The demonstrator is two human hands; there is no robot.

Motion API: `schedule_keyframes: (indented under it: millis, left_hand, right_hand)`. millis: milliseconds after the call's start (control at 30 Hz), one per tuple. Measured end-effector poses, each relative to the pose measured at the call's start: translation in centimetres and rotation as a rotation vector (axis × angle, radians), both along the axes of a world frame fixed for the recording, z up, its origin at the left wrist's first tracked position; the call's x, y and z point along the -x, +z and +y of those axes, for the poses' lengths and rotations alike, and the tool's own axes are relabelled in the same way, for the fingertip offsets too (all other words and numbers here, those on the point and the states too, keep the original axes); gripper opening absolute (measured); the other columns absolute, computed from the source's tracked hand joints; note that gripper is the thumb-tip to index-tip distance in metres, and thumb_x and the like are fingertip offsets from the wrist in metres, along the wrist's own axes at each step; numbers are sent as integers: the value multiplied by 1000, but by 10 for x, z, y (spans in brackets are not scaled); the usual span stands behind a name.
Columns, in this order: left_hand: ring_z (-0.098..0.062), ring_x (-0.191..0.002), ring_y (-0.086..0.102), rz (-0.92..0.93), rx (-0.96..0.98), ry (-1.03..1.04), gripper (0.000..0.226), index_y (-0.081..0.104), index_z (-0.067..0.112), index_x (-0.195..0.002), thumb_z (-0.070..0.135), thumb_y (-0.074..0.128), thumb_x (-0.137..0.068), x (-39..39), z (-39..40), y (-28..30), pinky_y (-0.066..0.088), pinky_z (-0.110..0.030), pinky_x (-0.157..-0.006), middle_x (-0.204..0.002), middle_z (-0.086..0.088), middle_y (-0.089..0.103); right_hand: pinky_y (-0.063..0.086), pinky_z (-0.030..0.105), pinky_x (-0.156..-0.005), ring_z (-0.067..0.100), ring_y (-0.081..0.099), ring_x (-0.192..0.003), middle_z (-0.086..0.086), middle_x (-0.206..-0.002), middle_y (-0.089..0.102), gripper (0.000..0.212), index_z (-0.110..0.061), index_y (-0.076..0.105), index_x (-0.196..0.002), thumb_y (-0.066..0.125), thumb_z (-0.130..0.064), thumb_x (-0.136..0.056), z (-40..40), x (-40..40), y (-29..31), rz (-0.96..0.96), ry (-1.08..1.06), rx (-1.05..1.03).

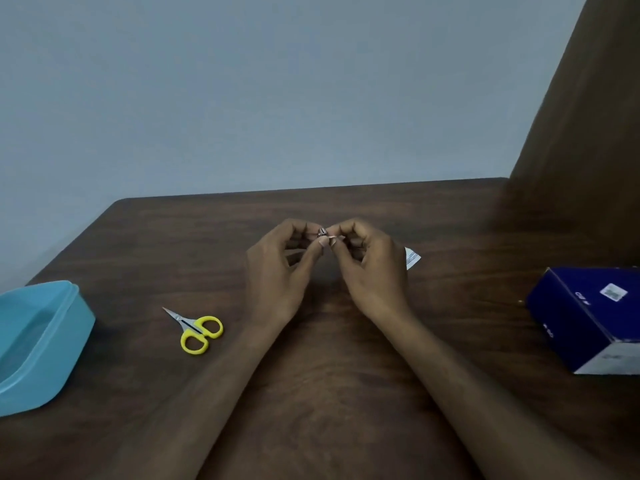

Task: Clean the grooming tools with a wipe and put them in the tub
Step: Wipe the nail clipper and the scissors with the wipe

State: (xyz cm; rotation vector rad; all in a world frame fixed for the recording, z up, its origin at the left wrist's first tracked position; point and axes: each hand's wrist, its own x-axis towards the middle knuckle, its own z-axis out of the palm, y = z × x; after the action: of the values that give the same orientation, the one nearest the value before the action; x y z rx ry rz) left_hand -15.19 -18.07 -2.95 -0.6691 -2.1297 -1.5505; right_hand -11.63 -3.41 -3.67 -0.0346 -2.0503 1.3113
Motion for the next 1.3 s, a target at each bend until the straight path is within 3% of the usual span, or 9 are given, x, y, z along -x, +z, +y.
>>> schedule_keyframes:
  millis: [133,333,500,667,767,900,1067,1300]
  left_hand:
    - [-7,-87,78,-77,-81,9,10,77,19,-103,18,82,-94,4,-1,2,61,-22,-78,-94,8,80]
    - [-3,-82,76,-110,-96,6,10,79,18,-101,18,84,-92,0,2,5,58,-16,-73,-91,9,80]
    - [-17,-81,78,-147,-158,-101,12,78,13,-102,17,84,-92,-1,1,5,66,-32,-70,-91,1,79]
    - [-18,-82,79,-176,-138,-94,14,79,11,-103,17,84,-92,2,2,4,67,-39,-74,-91,-1,80]
    - [-18,-82,79,-162,-131,-73,12,80,14,-101,16,85,-91,3,-4,4,67,-42,-78,-89,0,80]
    - [-20,-85,81,-174,-155,-91,12,80,14,-99,15,86,-89,-1,-3,6,67,-44,-82,-89,-1,82]
    - [-22,-89,81,-169,-256,-47,11,79,17,-98,14,86,-89,1,-3,5,67,-49,-83,-91,-2,81]
    - [-24,-87,81,-213,-194,-98,12,80,16,-97,17,87,-87,2,-4,2,67,-50,-84,-90,-3,82]
  right_hand:
    - [63,27,-78,0,76,-85,-14,-88,80,5,-22,80,-100,78,-18,-96,-3,-3,4,-2,49,14]
    - [66,37,-76,3,77,-80,-12,-85,80,12,-23,82,-100,87,-27,-90,2,-1,-1,-71,3,130]
    - [65,33,-73,5,75,-73,-13,-79,79,10,-22,82,-96,87,-27,-89,3,2,-1,-65,-28,144]
    - [65,42,-82,7,78,-80,-10,-85,81,4,-22,83,-98,80,-21,-95,1,7,-2,-73,96,223]
    - [64,38,-84,6,77,-82,-10,-87,82,7,-22,84,-100,80,-18,-95,-1,6,0,-47,131,264]
    - [59,23,-80,2,77,-86,-13,-89,82,9,-21,85,-101,82,-18,-93,1,2,1,-1,123,262]
    - [61,40,-81,6,74,-88,-23,-87,79,6,-33,84,-92,82,-37,-90,4,4,-7,-134,59,64]
    - [55,25,-75,3,74,-81,-23,-83,78,6,-29,86,-94,83,-25,-90,0,1,0,-37,46,130]
